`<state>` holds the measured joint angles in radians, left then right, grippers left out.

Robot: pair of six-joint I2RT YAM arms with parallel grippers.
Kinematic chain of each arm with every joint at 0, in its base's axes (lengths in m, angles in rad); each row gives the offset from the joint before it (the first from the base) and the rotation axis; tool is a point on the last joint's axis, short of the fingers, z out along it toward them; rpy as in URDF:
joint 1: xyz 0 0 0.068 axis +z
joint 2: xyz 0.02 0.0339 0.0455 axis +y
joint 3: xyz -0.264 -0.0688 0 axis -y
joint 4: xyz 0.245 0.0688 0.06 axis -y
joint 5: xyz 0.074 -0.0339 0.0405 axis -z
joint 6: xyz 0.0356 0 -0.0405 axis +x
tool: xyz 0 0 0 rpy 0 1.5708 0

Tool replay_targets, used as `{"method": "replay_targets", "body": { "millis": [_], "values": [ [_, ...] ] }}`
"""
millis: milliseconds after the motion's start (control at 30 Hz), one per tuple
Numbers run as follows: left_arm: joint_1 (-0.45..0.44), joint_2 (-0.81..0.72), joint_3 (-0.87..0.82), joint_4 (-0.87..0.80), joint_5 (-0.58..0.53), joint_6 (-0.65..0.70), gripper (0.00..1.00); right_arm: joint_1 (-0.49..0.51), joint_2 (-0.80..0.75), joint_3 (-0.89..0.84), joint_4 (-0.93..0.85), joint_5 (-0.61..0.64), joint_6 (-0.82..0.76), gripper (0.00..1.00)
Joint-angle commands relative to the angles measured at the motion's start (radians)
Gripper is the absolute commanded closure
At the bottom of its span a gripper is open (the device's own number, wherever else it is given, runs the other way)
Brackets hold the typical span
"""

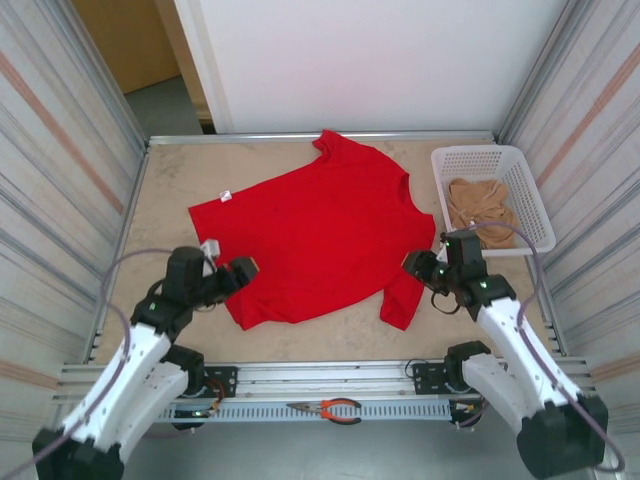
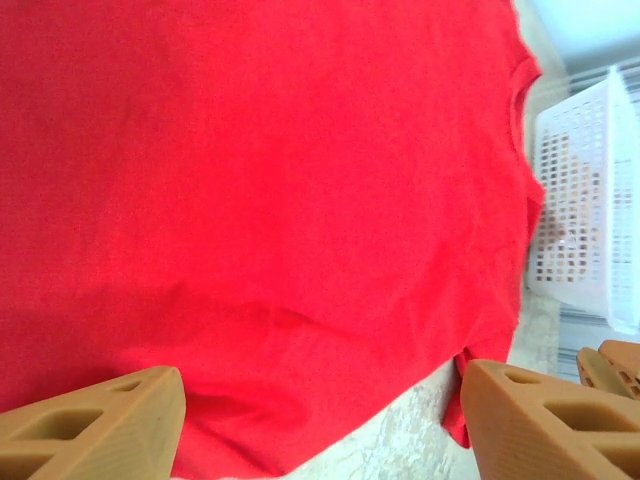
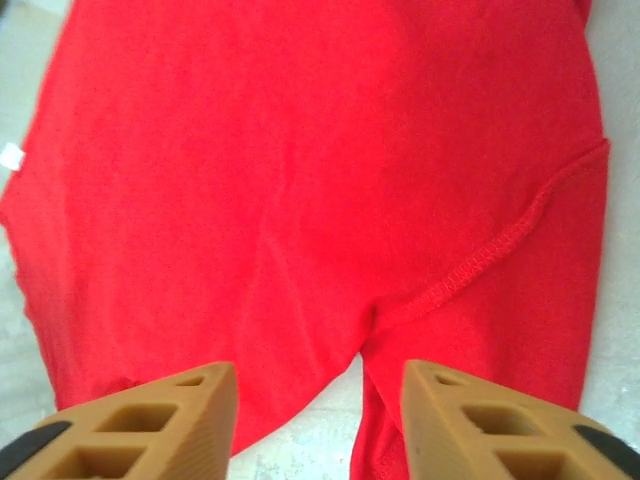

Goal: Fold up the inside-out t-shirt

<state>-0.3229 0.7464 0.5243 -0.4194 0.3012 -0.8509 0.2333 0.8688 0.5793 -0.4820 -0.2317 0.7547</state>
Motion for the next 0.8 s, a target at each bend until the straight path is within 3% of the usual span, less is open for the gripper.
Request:
{"method": "replay_targets", "body": {
  "millis": [0, 133, 333, 533, 767],
  "values": [
    [0.009, 0.268, 0.148, 0.127, -0.001, 0.124, 0.26, 0.018, 0.113, 0.064, 0.062, 0.017, 0.007, 0.61],
    [0.031, 0.64, 0.401, 0.159, 0.028, 0.223, 0.27, 0.022, 0.307, 0.1, 0.13, 0.035, 0.036, 0.64],
    [0.063, 1.05, 0.771, 0.068, 0.053, 0.292, 0.3, 0.042, 0.516, 0.135, 0.208, 0.07, 0.097, 0.65],
    [0.123, 1.252, 0.92, 0.037, 0.101, 0.259, 0.34, 0.066, 0.67, 0.191, 0.202, 0.113, 0.154, 0.65],
    [0.227, 1.306, 0.858, 0.102, 0.166, 0.191, 0.35, 0.068, 0.818, 0.3, 0.14, 0.123, 0.16, 0.62]
  ]
}}
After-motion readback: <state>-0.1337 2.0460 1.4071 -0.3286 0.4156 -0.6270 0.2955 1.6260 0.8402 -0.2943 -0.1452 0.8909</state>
